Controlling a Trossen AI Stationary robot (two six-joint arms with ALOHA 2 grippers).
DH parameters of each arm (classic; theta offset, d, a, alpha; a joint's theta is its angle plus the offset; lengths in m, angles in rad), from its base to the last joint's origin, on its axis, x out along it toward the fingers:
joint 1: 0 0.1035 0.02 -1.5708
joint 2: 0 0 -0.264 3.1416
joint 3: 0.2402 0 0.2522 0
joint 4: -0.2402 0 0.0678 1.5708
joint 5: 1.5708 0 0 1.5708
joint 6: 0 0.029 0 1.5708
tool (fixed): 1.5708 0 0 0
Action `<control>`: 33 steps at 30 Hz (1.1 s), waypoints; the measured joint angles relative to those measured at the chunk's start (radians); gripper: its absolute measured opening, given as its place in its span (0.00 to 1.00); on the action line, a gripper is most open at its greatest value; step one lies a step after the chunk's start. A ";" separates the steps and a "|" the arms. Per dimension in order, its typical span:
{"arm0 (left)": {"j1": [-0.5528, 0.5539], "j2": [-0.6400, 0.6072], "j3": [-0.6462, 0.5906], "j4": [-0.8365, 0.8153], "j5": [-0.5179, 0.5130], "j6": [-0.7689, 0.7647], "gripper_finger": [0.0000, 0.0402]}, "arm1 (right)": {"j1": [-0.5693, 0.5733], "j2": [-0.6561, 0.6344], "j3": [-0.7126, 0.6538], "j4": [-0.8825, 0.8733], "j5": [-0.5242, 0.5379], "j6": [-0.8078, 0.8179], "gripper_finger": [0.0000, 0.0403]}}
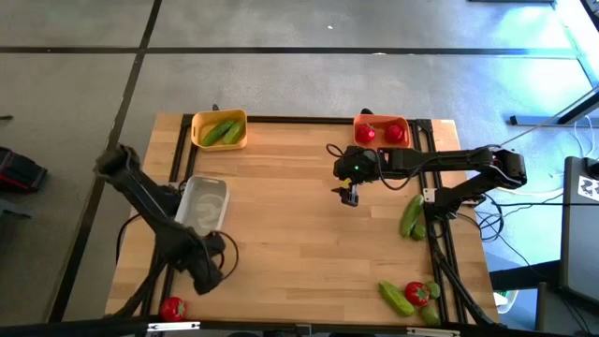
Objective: Sort produce into baskets
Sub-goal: Put the bottom left green lime into the white bin
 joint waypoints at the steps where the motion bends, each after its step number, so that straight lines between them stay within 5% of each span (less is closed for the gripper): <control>1: 0.007 -0.024 0.000 -0.017 -0.036 -0.017 0.38 | 0.000 0.000 0.000 0.000 0.000 0.000 0.84; 10: 0.077 -0.180 0.000 -0.174 -0.316 -0.076 0.38 | 0.000 0.000 0.000 0.000 0.000 0.000 0.84; 23: 0.167 -0.191 -0.025 -0.358 -0.566 -0.109 0.39 | 0.000 0.000 0.000 0.000 0.000 0.000 0.84; 33: 0.171 -0.191 -0.225 -0.167 -0.550 -0.156 0.39 | 0.000 0.000 0.000 0.000 0.000 0.001 0.84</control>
